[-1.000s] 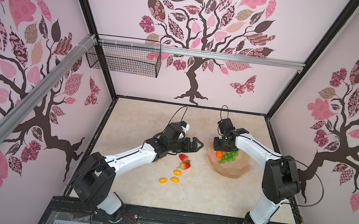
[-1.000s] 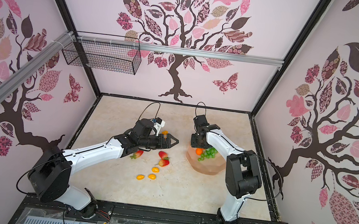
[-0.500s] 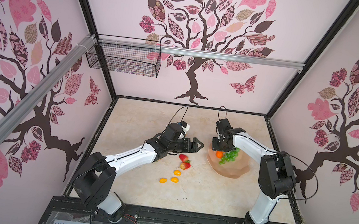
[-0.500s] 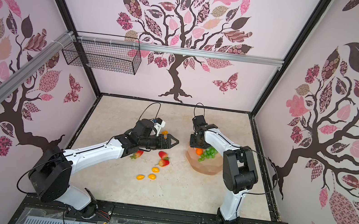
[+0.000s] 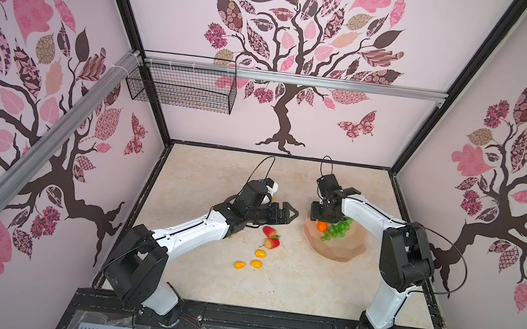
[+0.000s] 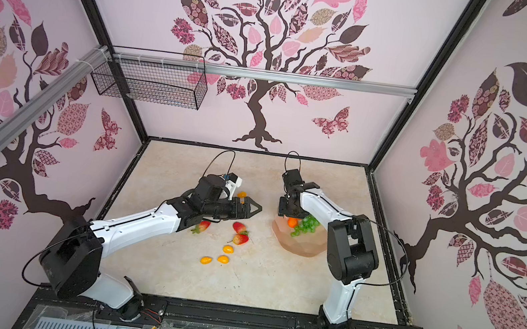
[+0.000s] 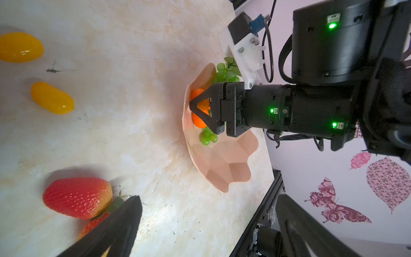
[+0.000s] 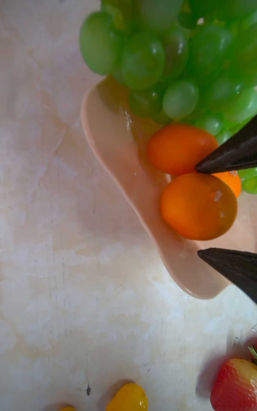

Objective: Arrange fruit in a fruit bowl
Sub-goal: Place the fruit in the fruit bowl.

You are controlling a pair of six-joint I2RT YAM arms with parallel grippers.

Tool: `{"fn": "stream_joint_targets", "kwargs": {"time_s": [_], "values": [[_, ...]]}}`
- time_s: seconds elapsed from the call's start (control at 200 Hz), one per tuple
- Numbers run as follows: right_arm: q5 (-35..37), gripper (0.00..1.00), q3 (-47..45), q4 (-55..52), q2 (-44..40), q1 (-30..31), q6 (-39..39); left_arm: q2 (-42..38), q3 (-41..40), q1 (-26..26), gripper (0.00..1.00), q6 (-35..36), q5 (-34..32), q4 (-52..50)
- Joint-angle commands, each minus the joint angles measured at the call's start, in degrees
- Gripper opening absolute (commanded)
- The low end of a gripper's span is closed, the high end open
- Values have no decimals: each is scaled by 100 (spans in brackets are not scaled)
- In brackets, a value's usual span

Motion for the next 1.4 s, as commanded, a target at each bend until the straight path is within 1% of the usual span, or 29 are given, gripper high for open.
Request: {"fn": "stream_joint_targets", "kwargs": {"time_s": [0.0, 0.21, 0.29, 0.42, 0.525, 0.66, 0.75, 1.0, 1.395], "values": [[-100, 58, 249, -236, -258, -36, 77, -301, 141, -15, 98, 129, -116, -126], [-164, 59, -8, -174, -880, -19, 237, -677, 1, 27, 98, 100, -398, -375], [-201, 59, -111, -151, -1081, 23, 289, -813, -45, 103, 98, 109, -408, -525], [-274, 59, -268, 55, -1360, 243, 368, -1087, -173, 281, 98, 161, -443, -728], [-349, 59, -232, 193, -1398, 507, 468, -1342, -330, 540, 98, 196, -404, -874], [-331, 59, 106, 189, -1163, 860, 528, -1680, -497, 885, 98, 289, -355, -1102], [-464, 59, 338, 189, -943, 951, 569, -1864, -579, 1019, 98, 338, -351, -1244], [-507, 59, 1010, 53, -282, 1196, 536, -2183, -845, 1338, 98, 303, -214, -1343], [-434, 59, 2055, -284, 781, 1587, 357, -2502, -1181, 2488, 98, 317, 489, -1368]]}}
